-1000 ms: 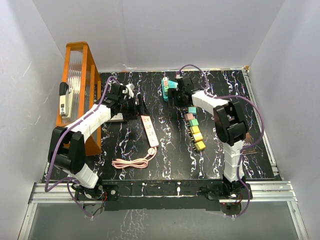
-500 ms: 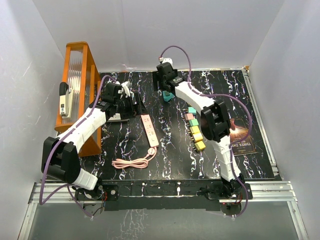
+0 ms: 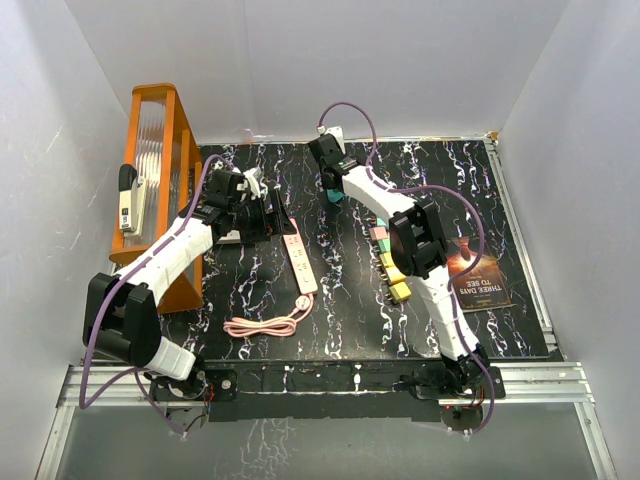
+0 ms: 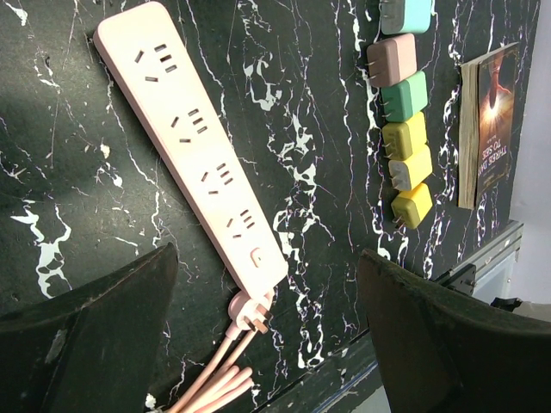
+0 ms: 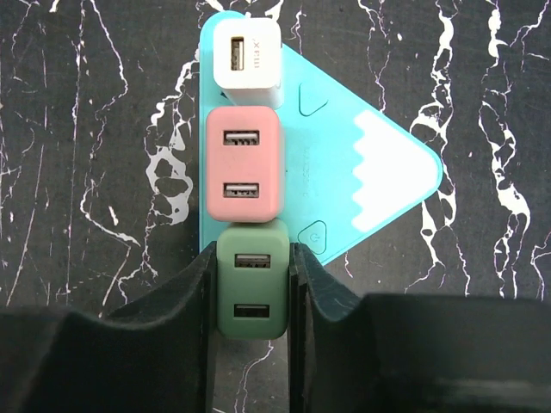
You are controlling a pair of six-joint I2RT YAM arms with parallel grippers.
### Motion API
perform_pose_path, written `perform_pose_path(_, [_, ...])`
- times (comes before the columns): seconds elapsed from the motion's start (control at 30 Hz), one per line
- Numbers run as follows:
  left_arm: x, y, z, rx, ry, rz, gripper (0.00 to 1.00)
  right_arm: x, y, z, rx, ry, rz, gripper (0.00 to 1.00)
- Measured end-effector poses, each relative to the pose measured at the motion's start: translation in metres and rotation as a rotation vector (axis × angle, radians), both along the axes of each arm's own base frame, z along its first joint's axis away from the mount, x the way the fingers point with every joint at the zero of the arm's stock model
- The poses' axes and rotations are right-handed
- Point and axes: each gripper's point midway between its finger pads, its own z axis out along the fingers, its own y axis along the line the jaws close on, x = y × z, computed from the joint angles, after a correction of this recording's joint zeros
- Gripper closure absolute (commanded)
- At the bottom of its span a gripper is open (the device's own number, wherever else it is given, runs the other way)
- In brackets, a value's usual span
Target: Pull the plug off the socket
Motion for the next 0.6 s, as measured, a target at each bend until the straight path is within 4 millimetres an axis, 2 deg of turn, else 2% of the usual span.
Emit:
perform_pose_path(0.1, [0.000,0.000,0.000,0.000,0.001,0.001,0.17,-0.001,0.001,0.000,-0.003,0.005,0.013,0.97])
perform_pose_path(0.2, [0.000,-0.001,0.000,-0.010,0.004,0.003,0.19,-0.007,0.004,-0.001,0.022,0.005,0.052,0.98])
perform_pose_path(0.23, [0.000,-0.003,0.000,-0.021,0.006,0.004,0.20,-0.015,0.004,0.000,0.037,0.013,0.075,0.98])
perform_pose_path(0.47, [0.008,-0.022,-0.018,-0.117,0.075,0.009,0.25,-0.117,-0.004,0.016,0.176,0.133,0.228,0.98])
perform_pose_path(0.6, [0.020,-0.036,-0.026,-0.194,0.100,0.013,0.26,-0.153,0.005,0.029,0.289,0.162,0.293,0.99])
